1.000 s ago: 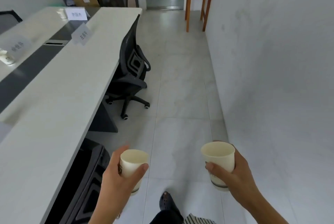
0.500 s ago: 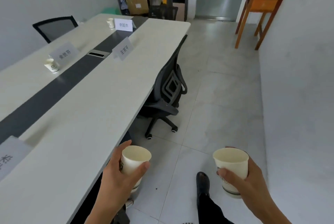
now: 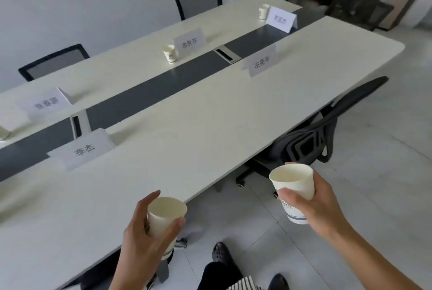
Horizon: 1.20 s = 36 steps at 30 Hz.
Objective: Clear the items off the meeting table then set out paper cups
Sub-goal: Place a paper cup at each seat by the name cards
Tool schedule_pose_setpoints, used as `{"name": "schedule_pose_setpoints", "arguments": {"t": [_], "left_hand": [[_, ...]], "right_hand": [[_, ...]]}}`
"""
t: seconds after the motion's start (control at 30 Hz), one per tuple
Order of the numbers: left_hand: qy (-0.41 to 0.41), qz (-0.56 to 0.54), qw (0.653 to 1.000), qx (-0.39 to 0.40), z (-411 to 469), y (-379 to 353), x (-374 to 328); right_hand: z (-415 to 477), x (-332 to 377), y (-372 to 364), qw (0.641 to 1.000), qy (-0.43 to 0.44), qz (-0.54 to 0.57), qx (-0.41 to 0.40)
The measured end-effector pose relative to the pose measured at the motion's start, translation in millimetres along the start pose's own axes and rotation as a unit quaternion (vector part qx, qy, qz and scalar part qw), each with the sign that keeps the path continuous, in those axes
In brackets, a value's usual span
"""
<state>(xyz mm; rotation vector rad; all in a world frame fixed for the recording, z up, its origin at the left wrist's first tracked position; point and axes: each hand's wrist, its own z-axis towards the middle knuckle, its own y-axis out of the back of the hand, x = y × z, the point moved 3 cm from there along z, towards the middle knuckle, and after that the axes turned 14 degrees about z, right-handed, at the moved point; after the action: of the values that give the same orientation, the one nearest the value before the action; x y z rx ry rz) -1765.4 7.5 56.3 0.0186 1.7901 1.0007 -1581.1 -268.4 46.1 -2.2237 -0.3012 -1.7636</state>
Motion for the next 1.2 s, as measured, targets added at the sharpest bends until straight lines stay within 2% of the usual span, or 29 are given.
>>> {"name": "schedule_pose_setpoints", "arguments": {"t": [0.13,0.3,0.53,0.7,1.0,1.2], "left_hand": [[0.052,-0.021,0.998,-0.040,27.4,10.2,18.3],[0.073,-0.058,0.993,-0.078,99.7,22.4,38.2],[0.085,-0.109,0.985,-0.104,212.6,86.1,46.9],[0.116,-0.112,0.978,-0.132,256.3,124.5,76.4],[0.213,-0.148,0.946,-0.193,273.0,159.4,143.1],[0.290,-0.159,0.921,-0.203,265.4,161.1,184.9]], "right_hand": [[58.1,-0.9,-52.2,0.997,-0.010,-0.002,0.074],[126.7,0.8,-120.7,0.987,-0.024,-0.026,0.155],[224.8,32.8,-238.1,0.971,-0.038,-0.051,0.228],[274.5,33.0,-329.4,0.958,-0.046,-0.077,0.271],[381.7,-47.3,-502.4,0.925,-0.049,-0.194,0.322],[427.1,-111.7,-578.3,0.916,-0.028,-0.266,0.300]]}}
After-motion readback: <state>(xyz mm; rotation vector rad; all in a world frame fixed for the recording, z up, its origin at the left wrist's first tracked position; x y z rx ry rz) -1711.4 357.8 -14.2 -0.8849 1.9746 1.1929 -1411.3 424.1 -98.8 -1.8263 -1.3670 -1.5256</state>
